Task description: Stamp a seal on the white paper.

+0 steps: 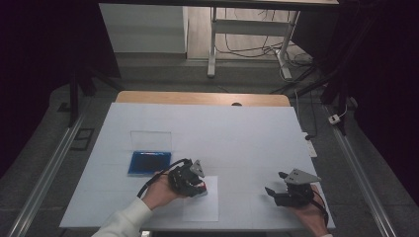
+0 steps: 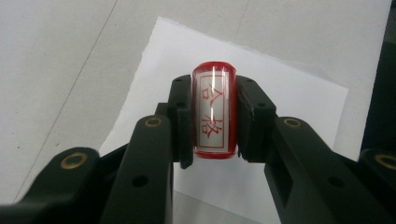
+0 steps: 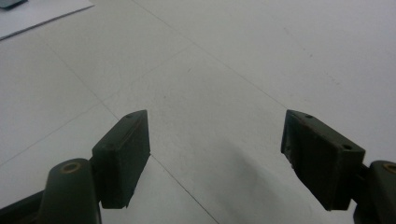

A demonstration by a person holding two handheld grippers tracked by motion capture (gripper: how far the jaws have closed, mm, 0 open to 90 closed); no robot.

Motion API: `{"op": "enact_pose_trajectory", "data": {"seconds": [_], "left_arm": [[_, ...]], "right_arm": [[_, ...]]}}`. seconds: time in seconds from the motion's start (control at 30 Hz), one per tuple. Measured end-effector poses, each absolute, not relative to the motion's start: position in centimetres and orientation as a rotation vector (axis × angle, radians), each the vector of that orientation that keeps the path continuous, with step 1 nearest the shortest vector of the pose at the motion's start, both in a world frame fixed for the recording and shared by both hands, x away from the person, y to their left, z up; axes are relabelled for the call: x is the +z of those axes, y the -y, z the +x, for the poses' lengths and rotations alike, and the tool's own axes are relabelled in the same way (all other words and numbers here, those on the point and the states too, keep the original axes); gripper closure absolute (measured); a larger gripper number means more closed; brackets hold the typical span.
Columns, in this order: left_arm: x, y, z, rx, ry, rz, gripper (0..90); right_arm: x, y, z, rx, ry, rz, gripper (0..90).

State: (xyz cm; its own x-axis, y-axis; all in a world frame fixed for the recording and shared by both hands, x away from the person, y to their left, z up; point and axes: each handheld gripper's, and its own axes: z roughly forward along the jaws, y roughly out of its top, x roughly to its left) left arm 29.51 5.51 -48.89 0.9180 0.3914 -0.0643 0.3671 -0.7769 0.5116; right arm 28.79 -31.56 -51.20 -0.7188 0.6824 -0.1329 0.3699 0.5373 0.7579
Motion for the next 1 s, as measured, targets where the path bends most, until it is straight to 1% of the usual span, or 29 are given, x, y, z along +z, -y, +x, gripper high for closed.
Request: {"op": "enact_pose_trajectory", "data": {"seconds": [0.33, 0.7, 1.0], "left_arm": [[-48.93, -4.98, 29.48, 0.075, -0.532, 2.566, 69.9], [-48.91, -4.86, 29.55, 0.064, -0.548, 2.575, 70.1], [-49.33, -4.68, 29.34, 0.080, -0.566, 2.579, 70.5]], "right_arm": [[-51.17, 31.57, 28.78, 1.021, -2.363, 0.858, 23.4], [-51.14, 31.55, 28.77, 1.017, -2.364, 0.850, 23.4], [-51.27, 31.40, 28.78, 1.011, -2.371, 0.848, 23.5]]}}
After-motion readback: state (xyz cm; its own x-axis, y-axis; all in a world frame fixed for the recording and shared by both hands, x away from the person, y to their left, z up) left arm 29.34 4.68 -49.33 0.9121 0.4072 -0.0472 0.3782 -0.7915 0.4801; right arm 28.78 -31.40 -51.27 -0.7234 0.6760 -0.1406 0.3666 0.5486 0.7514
